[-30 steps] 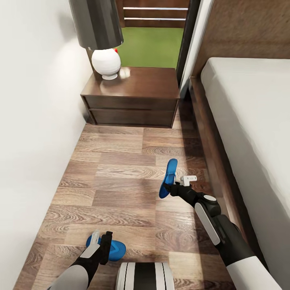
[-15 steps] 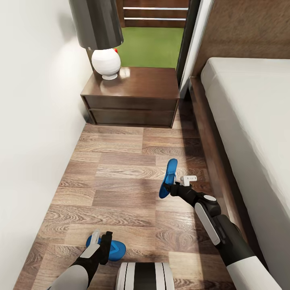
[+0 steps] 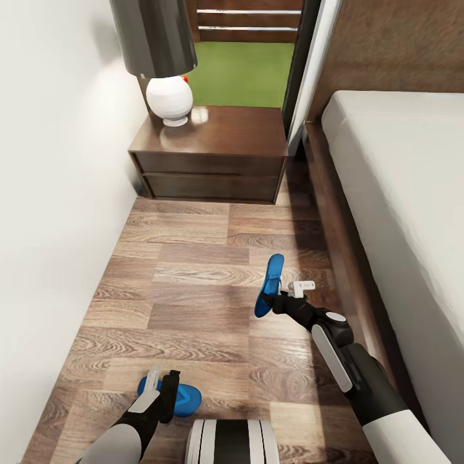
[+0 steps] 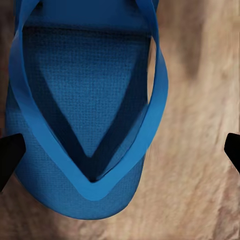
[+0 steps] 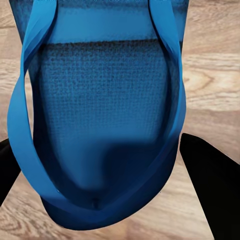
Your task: In the bedroom, move the book from the bed onto either nightstand, and place the two sandals side by side next to the bed.
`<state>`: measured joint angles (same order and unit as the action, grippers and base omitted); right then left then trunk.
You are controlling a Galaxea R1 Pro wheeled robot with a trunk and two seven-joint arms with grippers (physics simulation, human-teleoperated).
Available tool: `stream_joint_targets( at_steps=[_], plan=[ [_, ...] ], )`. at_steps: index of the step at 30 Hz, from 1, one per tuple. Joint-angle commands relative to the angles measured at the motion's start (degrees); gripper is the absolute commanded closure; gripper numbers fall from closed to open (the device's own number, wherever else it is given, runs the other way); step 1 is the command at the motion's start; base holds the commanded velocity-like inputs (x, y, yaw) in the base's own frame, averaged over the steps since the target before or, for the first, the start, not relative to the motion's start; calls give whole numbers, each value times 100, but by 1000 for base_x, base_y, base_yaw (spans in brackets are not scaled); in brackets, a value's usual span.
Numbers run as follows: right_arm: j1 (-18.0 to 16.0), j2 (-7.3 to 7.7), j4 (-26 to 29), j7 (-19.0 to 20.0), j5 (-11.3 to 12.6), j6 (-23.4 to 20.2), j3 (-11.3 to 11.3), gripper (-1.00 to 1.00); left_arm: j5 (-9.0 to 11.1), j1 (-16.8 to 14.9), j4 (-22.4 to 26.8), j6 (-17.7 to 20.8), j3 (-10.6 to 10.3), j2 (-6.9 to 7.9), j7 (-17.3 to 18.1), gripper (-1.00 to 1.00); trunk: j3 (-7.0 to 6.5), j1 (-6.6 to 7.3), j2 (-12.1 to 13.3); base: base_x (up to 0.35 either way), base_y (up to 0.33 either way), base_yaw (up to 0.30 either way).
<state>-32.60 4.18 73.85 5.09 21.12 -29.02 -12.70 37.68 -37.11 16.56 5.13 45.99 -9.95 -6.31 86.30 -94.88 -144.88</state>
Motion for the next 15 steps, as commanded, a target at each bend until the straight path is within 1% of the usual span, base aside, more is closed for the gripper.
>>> stream_joint_targets(
  at_steps=[1, 13, 15],
  plan=[
    [-2, 4, 6, 1, 15, -25, -4, 100, 54, 2, 23, 32, -2, -5, -37, -100, 26, -1, -3, 0, 0, 0],
    [-2, 4, 6, 1, 15, -25, -5, 100, 55, 2, 23, 32, -2, -5, -36, -100, 292, -32, -19, 0, 0, 0],
    [-1, 4, 6, 1, 15, -25, -4, 100, 55, 2, 28, 32, -2, -5, -37, -100, 292, -32, -19, 0, 0, 0]
  ],
)
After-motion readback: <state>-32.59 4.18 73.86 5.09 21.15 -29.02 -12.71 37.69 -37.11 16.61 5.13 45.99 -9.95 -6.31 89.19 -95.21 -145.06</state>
